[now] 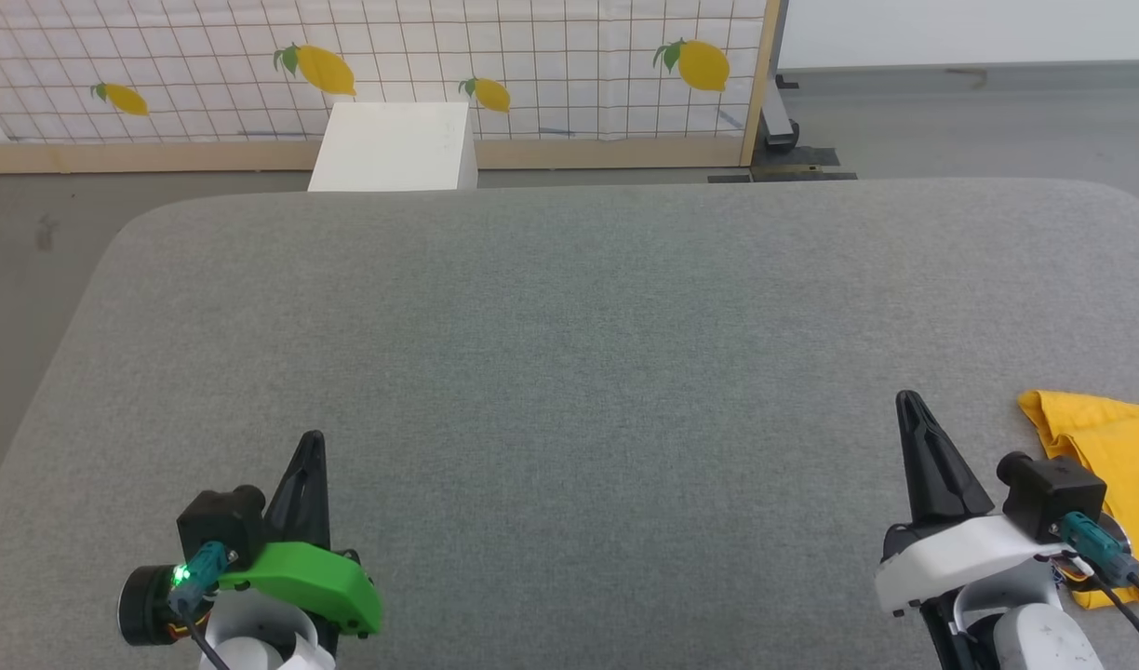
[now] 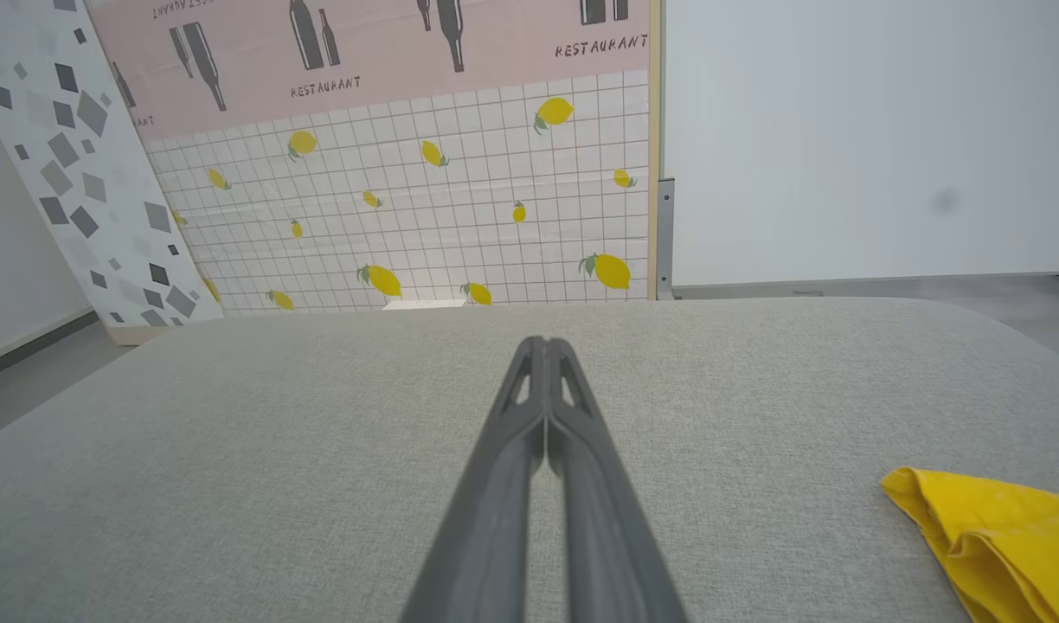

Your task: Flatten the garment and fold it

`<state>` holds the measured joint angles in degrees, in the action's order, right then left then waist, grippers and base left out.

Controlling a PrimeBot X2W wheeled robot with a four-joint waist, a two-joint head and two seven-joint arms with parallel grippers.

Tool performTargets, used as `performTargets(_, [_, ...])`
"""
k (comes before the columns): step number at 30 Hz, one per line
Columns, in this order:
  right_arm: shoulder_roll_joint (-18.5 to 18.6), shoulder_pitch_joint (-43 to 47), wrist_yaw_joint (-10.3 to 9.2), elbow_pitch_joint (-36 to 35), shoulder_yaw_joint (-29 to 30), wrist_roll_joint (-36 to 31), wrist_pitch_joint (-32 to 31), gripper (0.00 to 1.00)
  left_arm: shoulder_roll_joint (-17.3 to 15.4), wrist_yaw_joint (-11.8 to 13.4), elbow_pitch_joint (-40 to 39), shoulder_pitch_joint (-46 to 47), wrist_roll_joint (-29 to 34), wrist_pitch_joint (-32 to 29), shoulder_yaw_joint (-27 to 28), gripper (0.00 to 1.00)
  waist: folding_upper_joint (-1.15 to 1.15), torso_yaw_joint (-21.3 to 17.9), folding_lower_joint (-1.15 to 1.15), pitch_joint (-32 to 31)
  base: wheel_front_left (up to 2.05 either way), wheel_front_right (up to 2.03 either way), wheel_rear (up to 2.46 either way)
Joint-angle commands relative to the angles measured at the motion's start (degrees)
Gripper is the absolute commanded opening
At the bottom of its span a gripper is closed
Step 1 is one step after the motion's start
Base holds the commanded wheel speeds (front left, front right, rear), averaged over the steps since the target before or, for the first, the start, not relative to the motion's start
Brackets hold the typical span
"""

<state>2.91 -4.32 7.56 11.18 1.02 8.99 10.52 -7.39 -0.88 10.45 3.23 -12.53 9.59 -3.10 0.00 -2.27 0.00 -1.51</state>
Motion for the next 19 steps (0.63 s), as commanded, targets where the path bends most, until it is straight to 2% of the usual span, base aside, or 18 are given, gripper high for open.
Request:
performTargets(1, [0.0, 1.1, -0.02, -0.6, -0.1, -0.6, -0.4, 0.0, 0.3, 0.3, -0.5, -1.0, 0.7, -0.4, 0.2, 0.0, 0.0, 0.0, 0.0, 0.0, 0.0, 0.0, 0.0])
performTargets(19, [0.0, 1.8, -0.04, -3.0, -0.3, -2.5, -2.7, 0.0, 1.3, 0.4, -2.8, -1.5, 3.4, -2.5, 0.9, 0.0, 0.0, 0.5, 0.0, 0.4, 0.0, 0.0, 0.0])
